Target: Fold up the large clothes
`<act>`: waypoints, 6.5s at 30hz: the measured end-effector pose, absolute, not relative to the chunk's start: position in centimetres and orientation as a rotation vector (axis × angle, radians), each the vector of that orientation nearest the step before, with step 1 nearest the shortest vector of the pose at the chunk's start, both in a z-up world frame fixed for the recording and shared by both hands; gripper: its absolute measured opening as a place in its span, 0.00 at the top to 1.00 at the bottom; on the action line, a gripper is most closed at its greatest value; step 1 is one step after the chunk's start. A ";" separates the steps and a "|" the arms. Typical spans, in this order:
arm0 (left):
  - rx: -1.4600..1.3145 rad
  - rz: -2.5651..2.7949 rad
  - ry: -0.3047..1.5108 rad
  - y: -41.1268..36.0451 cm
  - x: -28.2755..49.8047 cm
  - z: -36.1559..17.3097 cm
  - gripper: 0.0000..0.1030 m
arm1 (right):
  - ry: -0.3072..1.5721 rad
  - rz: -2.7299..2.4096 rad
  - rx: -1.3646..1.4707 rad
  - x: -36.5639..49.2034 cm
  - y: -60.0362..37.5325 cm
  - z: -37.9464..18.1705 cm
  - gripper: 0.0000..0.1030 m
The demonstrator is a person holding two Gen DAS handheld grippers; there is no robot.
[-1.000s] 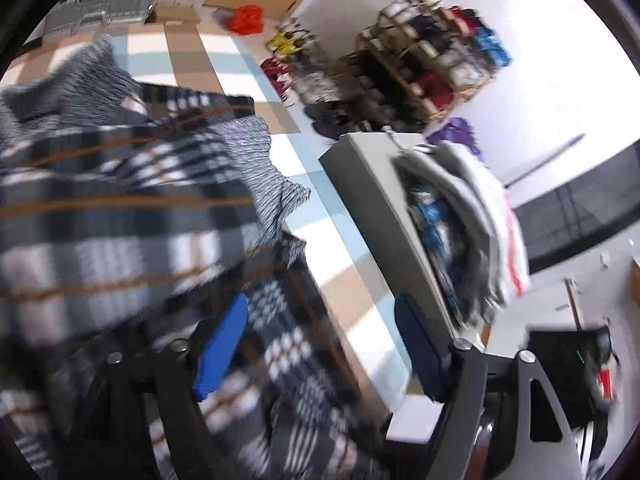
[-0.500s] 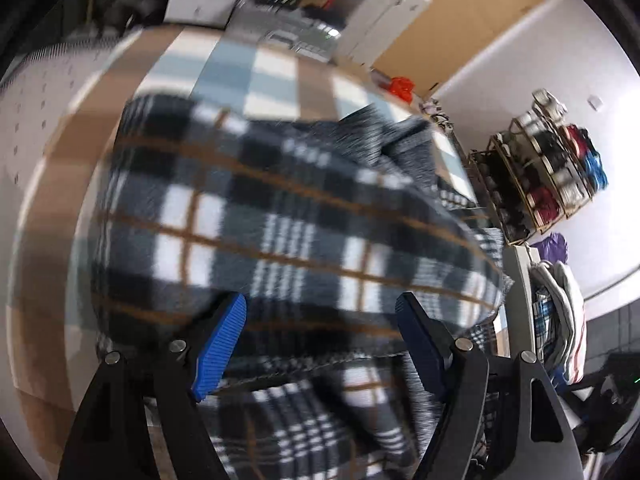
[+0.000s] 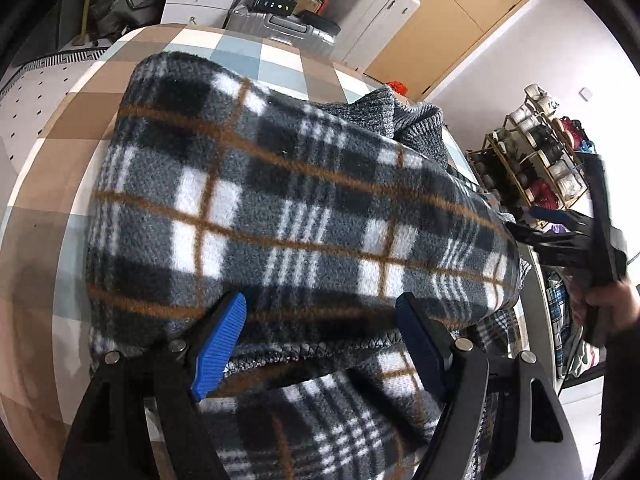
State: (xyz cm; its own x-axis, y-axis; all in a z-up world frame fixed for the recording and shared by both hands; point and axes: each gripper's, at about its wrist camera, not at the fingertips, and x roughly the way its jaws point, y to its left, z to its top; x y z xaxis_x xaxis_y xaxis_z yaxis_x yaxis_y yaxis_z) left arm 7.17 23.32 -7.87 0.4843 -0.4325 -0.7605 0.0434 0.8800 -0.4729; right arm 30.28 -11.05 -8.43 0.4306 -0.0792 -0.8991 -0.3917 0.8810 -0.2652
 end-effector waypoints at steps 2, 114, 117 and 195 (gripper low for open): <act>-0.405 -0.307 1.031 23.7 7.2 -8.1 0.29 | 1.172 0.244 -0.473 31.0 -11.3 -9.4 0.03; -0.433 -0.283 1.068 20.7 6.8 -6.2 0.21 | 0.966 0.329 -0.308 27.0 -10.3 -10.5 0.00; -0.375 -0.360 1.008 18.4 6.8 -3.7 0.20 | 0.862 0.414 -0.202 26.9 -9.6 -7.4 0.00; -0.330 -0.344 0.809 13.3 4.1 2.2 0.96 | 0.702 0.456 -0.078 17.0 -11.5 0.5 0.87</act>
State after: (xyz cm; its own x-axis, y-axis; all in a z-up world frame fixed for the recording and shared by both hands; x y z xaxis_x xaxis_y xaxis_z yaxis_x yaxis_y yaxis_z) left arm 4.15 13.30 2.20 0.6410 -0.4200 -0.6424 0.1718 0.8942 -0.4133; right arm 17.04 -11.49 0.45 0.6700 0.3782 -0.6388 -0.4296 0.8993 0.0818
